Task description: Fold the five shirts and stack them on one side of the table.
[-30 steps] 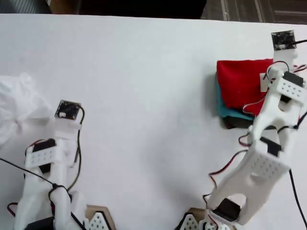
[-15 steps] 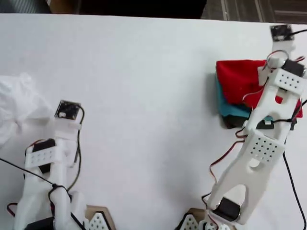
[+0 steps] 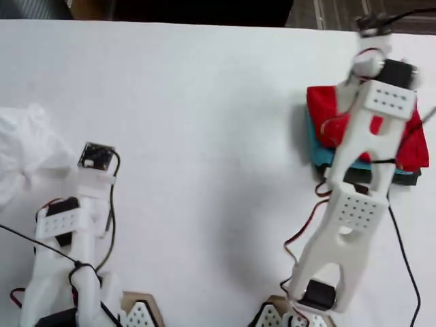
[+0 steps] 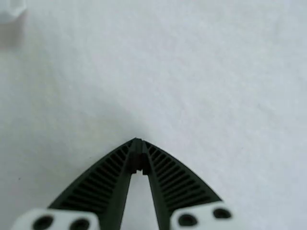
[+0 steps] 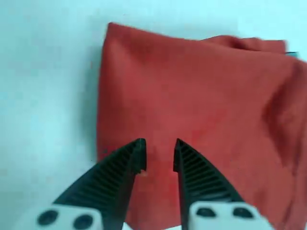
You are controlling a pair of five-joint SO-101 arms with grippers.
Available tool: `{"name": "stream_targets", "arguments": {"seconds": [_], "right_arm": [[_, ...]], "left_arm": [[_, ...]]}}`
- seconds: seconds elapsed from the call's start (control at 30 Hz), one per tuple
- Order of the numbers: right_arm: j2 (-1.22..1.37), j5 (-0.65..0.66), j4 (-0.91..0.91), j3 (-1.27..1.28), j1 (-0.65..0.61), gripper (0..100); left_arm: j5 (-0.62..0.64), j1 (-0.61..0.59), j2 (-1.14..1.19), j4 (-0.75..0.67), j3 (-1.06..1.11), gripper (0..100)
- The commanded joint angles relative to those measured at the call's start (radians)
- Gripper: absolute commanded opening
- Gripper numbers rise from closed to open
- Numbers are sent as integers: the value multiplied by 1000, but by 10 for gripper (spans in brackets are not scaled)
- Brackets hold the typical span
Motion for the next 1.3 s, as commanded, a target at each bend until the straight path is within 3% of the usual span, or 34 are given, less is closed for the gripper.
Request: {"name": "stream_targets", "arguments": {"seconds": [0.0, 0.13, 0.33, 0.57, 0.87, 1.27], "right_arm": [[-179, -9, 7, 173, -99, 111], [-377, -2, 5, 491, -226, 111], [-598, 114, -71, 973, -390, 109], [-710, 201, -418, 1473, -407, 109], [-766, 221, -837, 1855, -407, 109], [-819, 221, -898, 1929, -440, 109]], "left_arm": [[11, -26, -34, 0, -35, 32], [5, -187, -34, 87, -163, 59], [2, -391, -23, 140, -430, 290], [-20, -353, 77, 140, -657, 267], [-66, -356, 683, 206, -1081, 269], [-69, -377, 1336, 439, -1770, 267]]}}
